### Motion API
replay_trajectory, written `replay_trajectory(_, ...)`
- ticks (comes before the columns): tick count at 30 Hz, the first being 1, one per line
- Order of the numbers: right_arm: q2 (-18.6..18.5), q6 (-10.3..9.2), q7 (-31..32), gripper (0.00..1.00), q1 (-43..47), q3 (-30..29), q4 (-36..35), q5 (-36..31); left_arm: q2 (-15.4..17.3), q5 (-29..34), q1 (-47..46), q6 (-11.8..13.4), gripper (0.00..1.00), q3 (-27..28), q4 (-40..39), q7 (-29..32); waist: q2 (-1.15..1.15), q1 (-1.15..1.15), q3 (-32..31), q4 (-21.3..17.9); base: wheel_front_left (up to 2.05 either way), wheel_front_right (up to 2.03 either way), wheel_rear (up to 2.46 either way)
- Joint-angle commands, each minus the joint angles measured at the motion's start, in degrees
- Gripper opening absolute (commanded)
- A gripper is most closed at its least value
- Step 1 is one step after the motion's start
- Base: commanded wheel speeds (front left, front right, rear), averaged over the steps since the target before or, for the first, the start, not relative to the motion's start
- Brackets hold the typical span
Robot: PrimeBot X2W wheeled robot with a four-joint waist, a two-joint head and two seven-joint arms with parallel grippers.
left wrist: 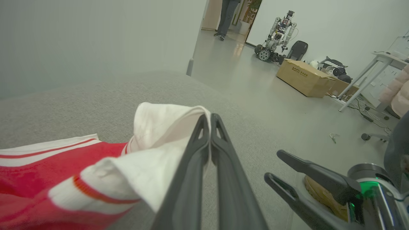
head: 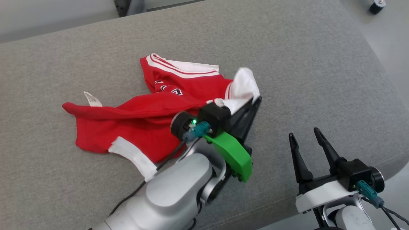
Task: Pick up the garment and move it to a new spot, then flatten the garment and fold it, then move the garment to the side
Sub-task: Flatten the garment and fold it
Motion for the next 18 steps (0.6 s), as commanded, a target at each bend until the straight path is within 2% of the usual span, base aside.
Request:
replay_trajectory(1,0.0,-0.04,0.0,1.00,-1.4,0.8,0.4,0.7,0.3,-2.4,-0.6,0.3,0.00,-4.6,0.9,-0.4,0.00,0.00,2.8,-3.6,0.00,0.00,0.00)
replay_trajectory(4,0.1,-0.04,0.0,1.00,-2.0,1.1,0.7,1.2,0.3,-4.6,-1.8,-0.1,0.00,-9.7,2.8,-0.9,0.00,0.00,4.2,-5.8,0.00,0.00,0.00)
replay_trajectory(9,0.1,-0.04,0.0,1.00,-2.2,1.0,1.0,2.4,0.3,-7.7,-1.0,-1.2,0.00,-11.9,4.9,-1.5,0.00,0.00,6.1,-7.9,0.00,0.00,0.00)
replay_trajectory(10,0.1,-0.04,0.0,1.00,-2.2,0.9,1.2,2.6,0.3,-7.8,-0.8,-1.5,0.09,-12.4,5.6,-1.5,0.00,0.00,6.5,-8.2,0.00,0.00,0.00)
replay_trajectory(11,0.1,-0.04,0.0,1.00,-2.2,1.1,1.1,2.9,0.3,-8.0,-0.4,-2.1,0.35,-12.9,6.1,-1.5,0.00,0.00,6.9,-8.5,0.00,0.00,0.00)
replay_trajectory(12,0.1,-0.04,0.0,1.00,-2.4,1.1,1.1,3.1,0.3,-8.4,0.1,-2.7,0.84,-13.3,6.7,-1.5,0.00,0.00,7.2,-8.7,0.00,0.00,0.00)
replay_trajectory(13,0.1,-0.04,0.0,1.00,-2.5,1.0,1.1,3.4,0.3,-8.5,0.3,-3.2,1.00,-13.7,7.4,-1.5,0.00,0.00,7.6,-8.9,0.00,0.00,0.00)
replay_trajectory(18,0.1,-0.04,0.0,1.00,-2.5,-0.2,1.1,3.7,0.3,-10.8,2.0,-5.9,1.00,-14.5,7.9,-1.5,0.00,0.00,8.0,-7.8,0.00,0.00,0.00)
